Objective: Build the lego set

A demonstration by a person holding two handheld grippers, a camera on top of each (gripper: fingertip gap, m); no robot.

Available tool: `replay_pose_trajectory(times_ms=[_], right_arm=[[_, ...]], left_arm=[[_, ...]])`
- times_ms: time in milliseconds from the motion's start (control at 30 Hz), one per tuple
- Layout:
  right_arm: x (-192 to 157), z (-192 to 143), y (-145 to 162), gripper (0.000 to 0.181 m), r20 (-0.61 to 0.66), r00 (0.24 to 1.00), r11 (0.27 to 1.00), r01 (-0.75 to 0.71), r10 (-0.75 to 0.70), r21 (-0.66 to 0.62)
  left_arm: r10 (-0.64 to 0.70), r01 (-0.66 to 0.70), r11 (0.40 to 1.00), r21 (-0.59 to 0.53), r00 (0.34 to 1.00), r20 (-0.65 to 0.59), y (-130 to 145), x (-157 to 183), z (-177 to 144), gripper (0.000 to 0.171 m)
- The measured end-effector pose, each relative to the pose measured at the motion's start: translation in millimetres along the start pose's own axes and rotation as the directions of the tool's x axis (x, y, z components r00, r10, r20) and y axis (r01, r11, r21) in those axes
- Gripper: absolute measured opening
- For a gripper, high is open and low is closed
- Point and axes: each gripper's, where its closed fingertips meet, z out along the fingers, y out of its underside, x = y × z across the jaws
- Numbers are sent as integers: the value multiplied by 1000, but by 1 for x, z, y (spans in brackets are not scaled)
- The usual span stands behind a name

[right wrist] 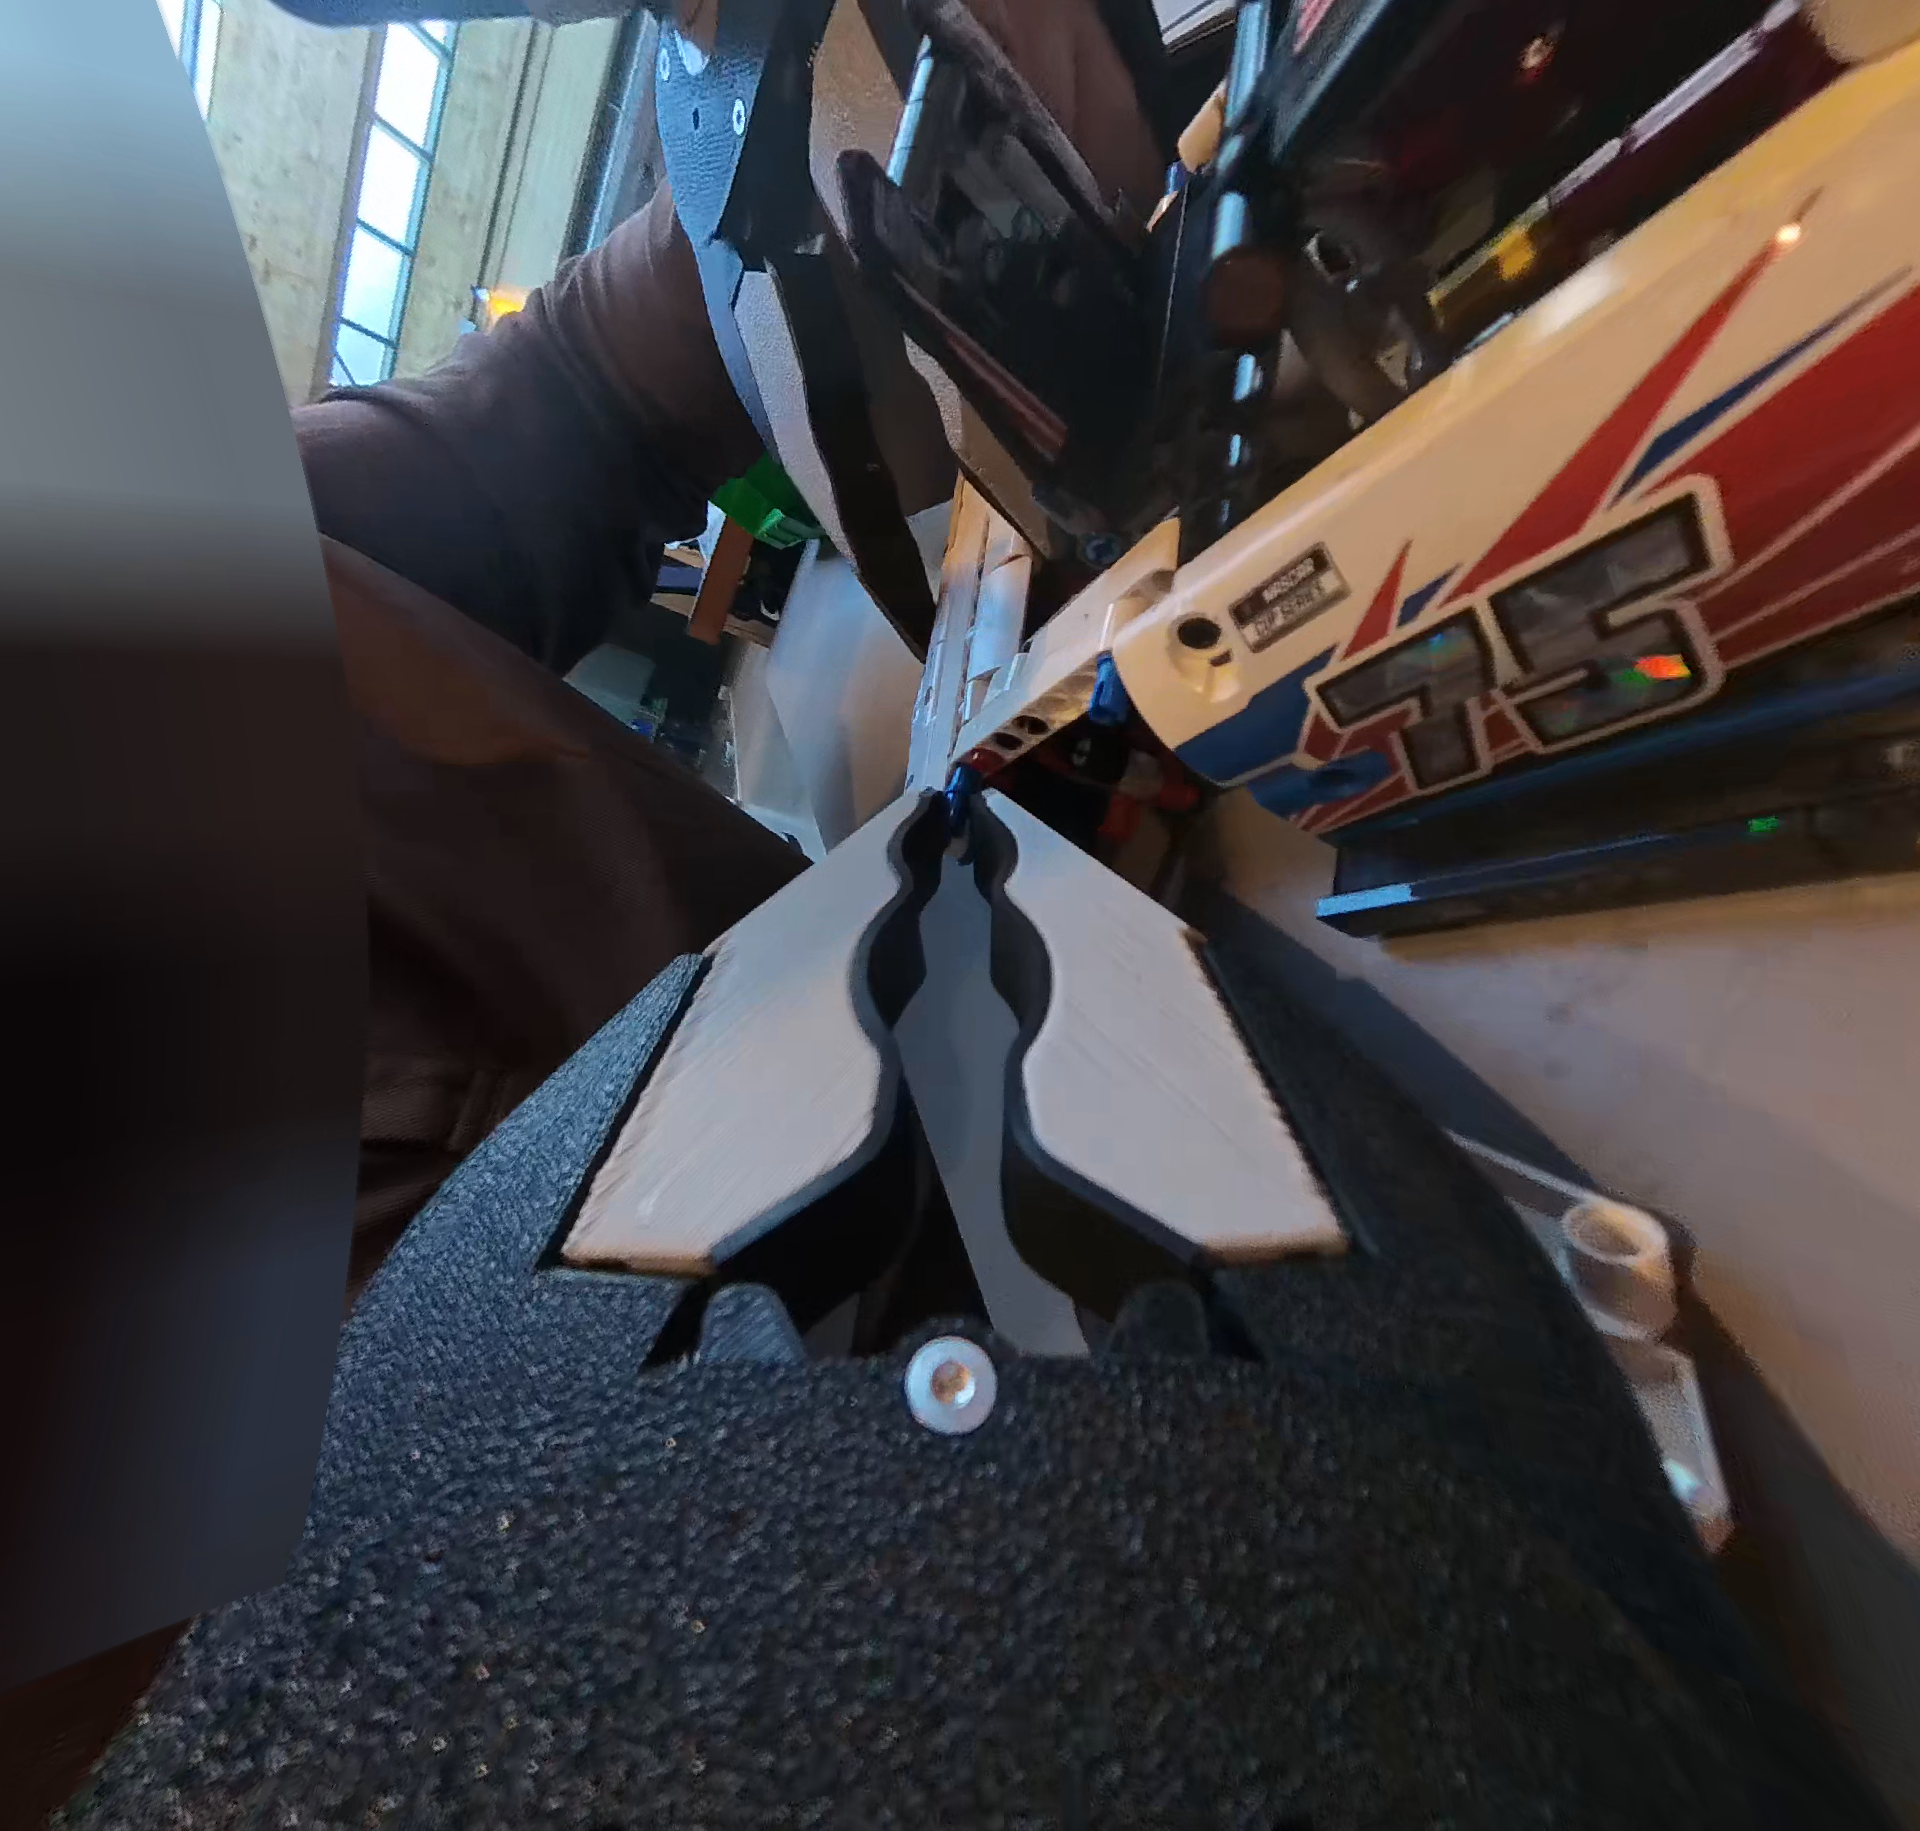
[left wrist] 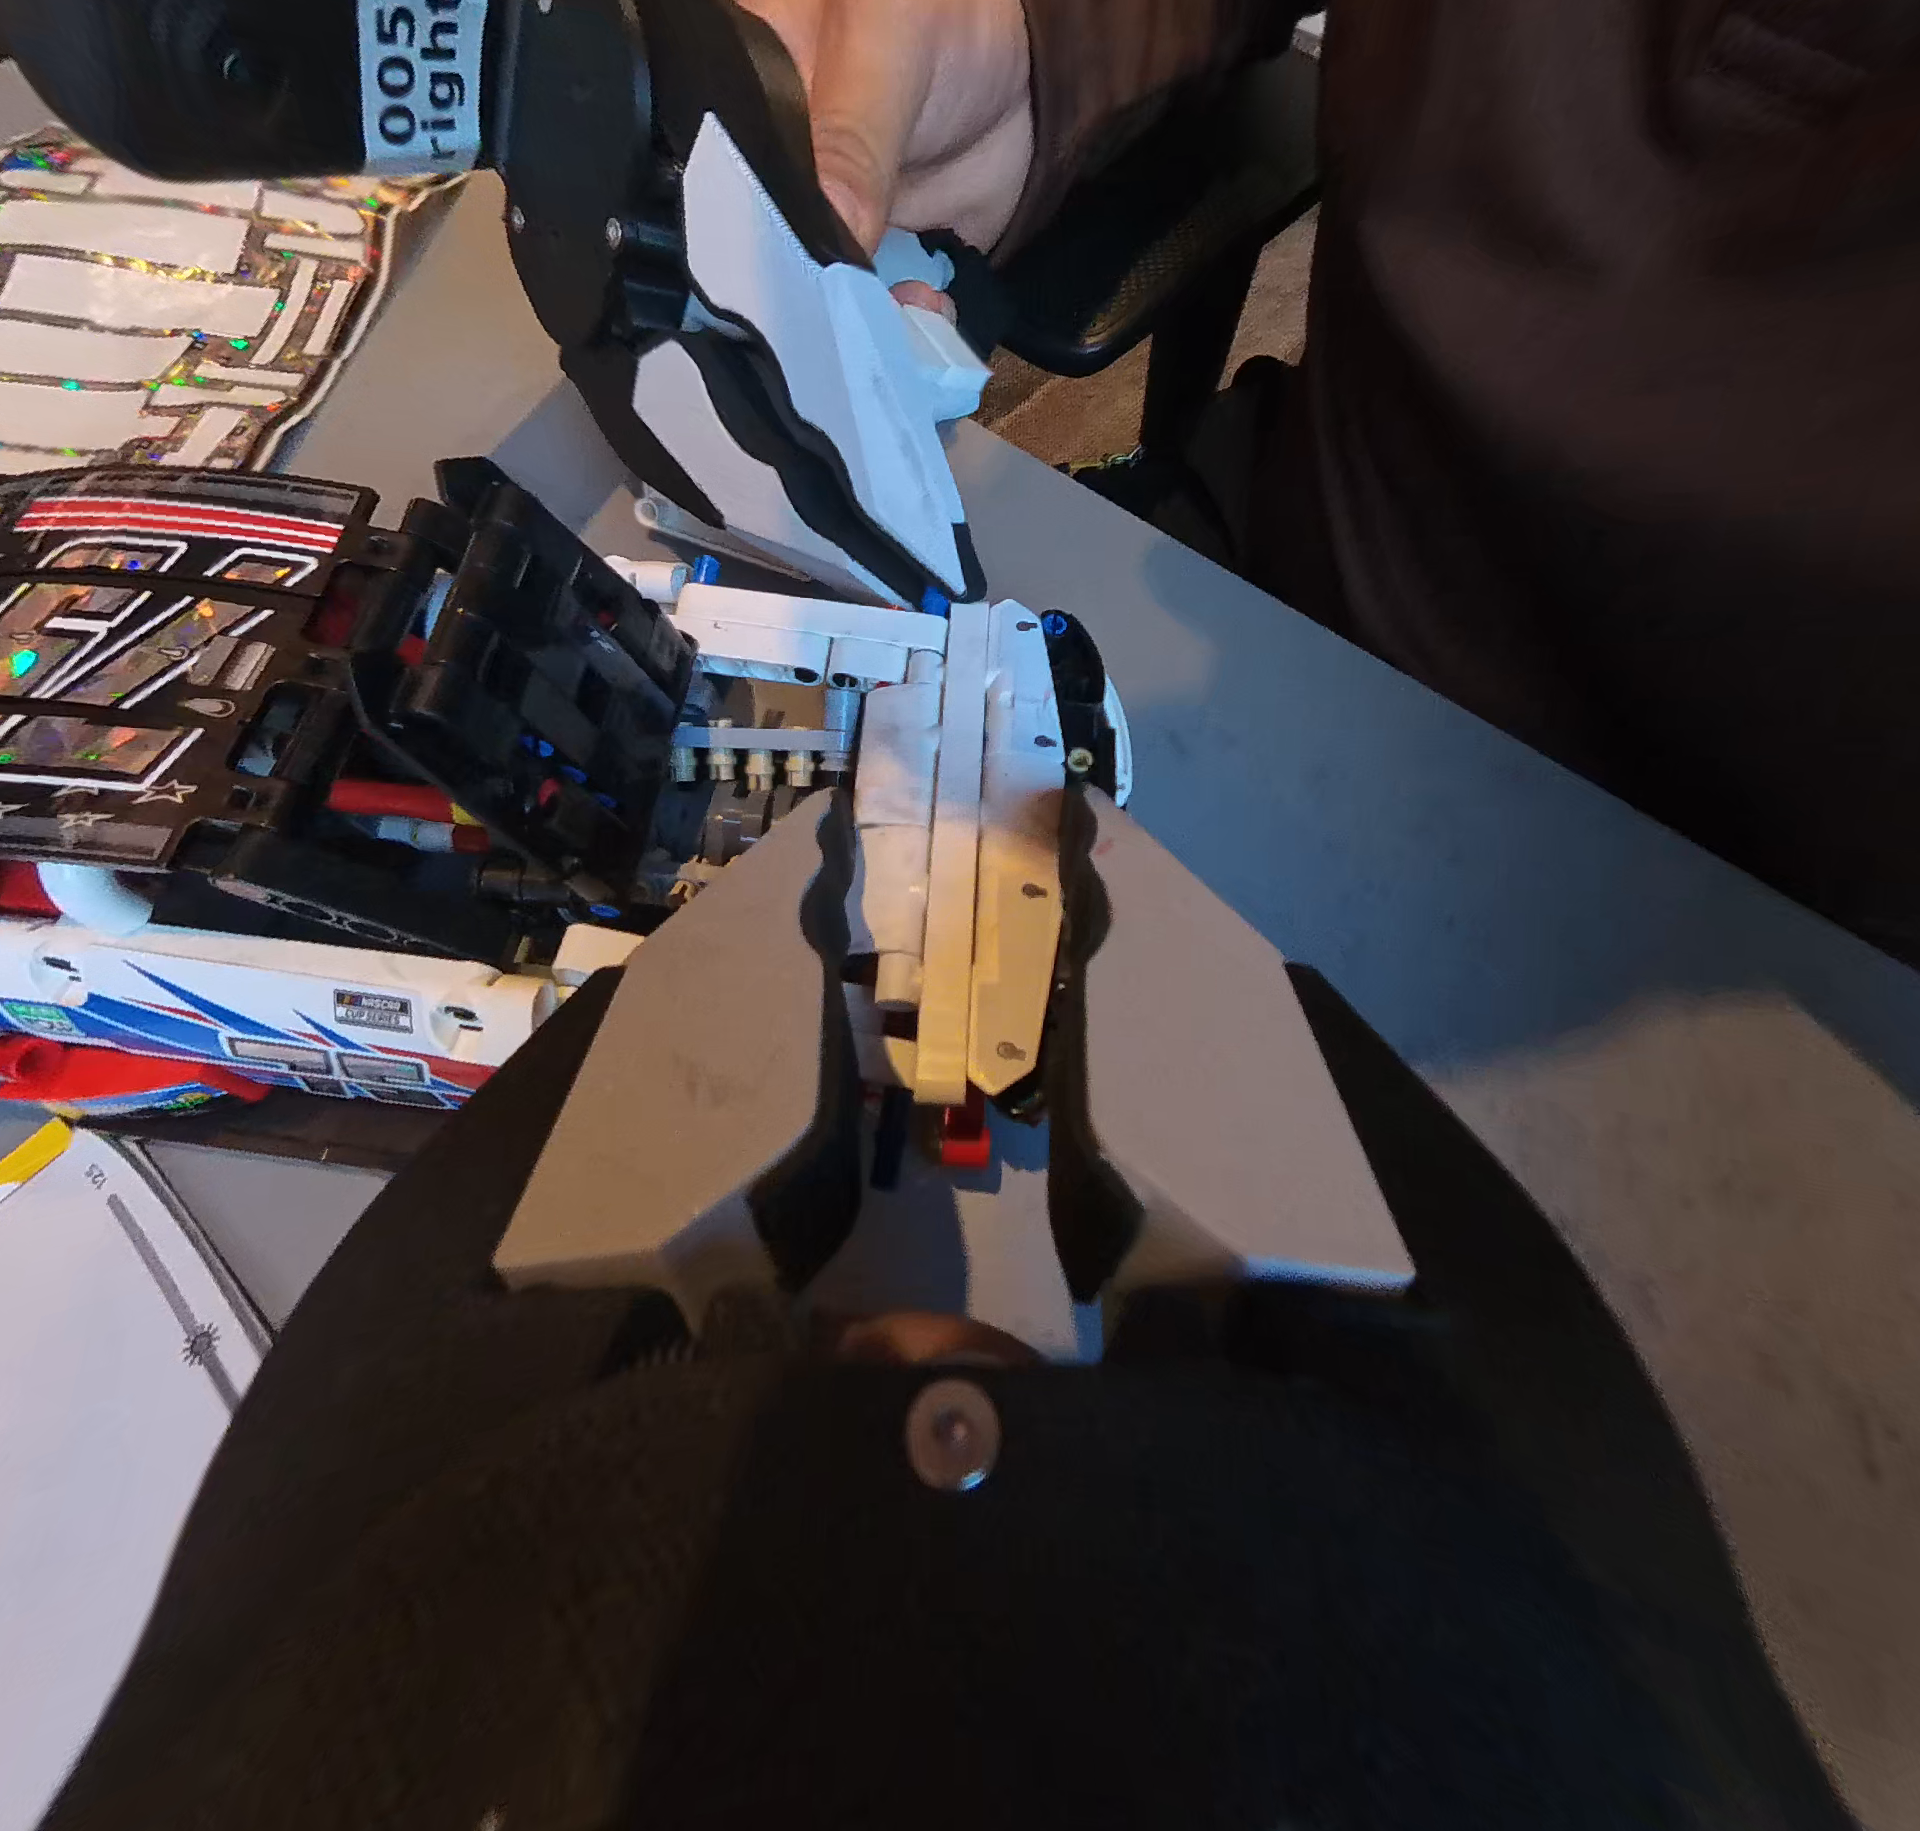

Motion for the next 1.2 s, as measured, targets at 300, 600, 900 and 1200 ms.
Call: replay_pose_trajectory(times_ms=[300, 600, 900, 1200], right_arm=[[4, 1, -2, 2, 38, 994, 995, -100, 101, -23], [6, 6, -21, 3, 77, 984, 983, -167, 162, 72], [19, 0, -14, 12, -67, 993, 993, -98, 102, 62], [9, -18, -13, 30, -124, 991, 989, 74, -59, 124]], left_arm=[[31, -32, 999, 40, 999, 27, -2, -2, 1, 36], [222, -225, 967, 116, 974, 36, -31, 12, 14, 0], [201, -211, 975, 67, 971, 128, -37, 4, -2, 0], [-197, 154, 978, 139, 900, 389, -55, 11, -36, 69]])
